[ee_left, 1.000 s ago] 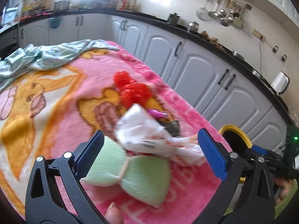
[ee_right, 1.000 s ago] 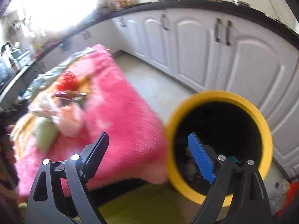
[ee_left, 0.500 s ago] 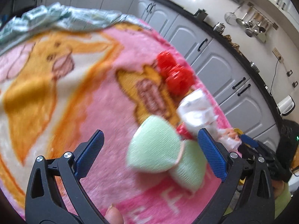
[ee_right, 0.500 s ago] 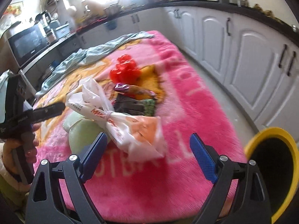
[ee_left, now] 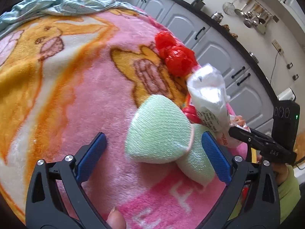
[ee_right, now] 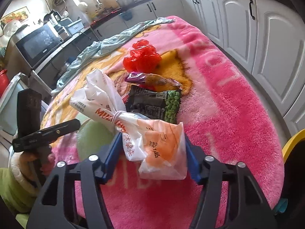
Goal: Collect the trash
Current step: 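Move both tools back over the table toward the scrubber and white bag, then grasp the green mesh scrubber with the left tool while the right tool grasps the white plastic bag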
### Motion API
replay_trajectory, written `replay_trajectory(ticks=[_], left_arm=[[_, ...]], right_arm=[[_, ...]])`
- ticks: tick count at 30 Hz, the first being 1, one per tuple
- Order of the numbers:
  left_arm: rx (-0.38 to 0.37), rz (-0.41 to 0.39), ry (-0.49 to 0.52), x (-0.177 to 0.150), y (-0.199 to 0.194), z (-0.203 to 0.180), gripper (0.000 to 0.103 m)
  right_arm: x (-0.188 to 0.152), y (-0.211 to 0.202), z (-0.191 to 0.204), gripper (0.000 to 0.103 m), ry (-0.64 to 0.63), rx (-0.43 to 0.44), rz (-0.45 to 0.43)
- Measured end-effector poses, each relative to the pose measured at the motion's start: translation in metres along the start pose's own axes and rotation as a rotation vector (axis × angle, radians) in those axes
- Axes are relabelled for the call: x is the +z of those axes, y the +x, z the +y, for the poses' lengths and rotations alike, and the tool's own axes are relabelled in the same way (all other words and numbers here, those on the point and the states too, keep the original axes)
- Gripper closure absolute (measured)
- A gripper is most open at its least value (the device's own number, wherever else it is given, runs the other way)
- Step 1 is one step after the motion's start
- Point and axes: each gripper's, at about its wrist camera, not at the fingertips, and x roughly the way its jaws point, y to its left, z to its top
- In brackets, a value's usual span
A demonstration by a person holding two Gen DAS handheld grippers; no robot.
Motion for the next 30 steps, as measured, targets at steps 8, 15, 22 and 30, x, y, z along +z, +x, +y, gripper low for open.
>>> replay_trajectory(ticks=[8, 15, 22, 30], left_arm=[[-0.028, -0.005, 0.0, -0.002, -0.002, -0.011, 0.051], [-0.057, -0.028, 0.004, 0.002, -0.014, -0.012, 0.069], [-0.076, -0.045, 0.046, 0.005, -0.028, -0.024, 0.076], [-0.097, -0.073, 0.128, 0.006, -0.04, -0.053, 0.079]], right_arm=[[-0.008, -0.013, 0.017, 0.057, -0.03, 0.029, -0.018], [-0.012, -0.024, 0.029, 0.06, -0.037, 0.017, -0.057], [-0.014, -0.052, 0.024, 0.06, -0.011, -0.026, -0.131], [-0.014, -0.086, 0.007, 0.06, 0.034, -0.083, -0.199]])
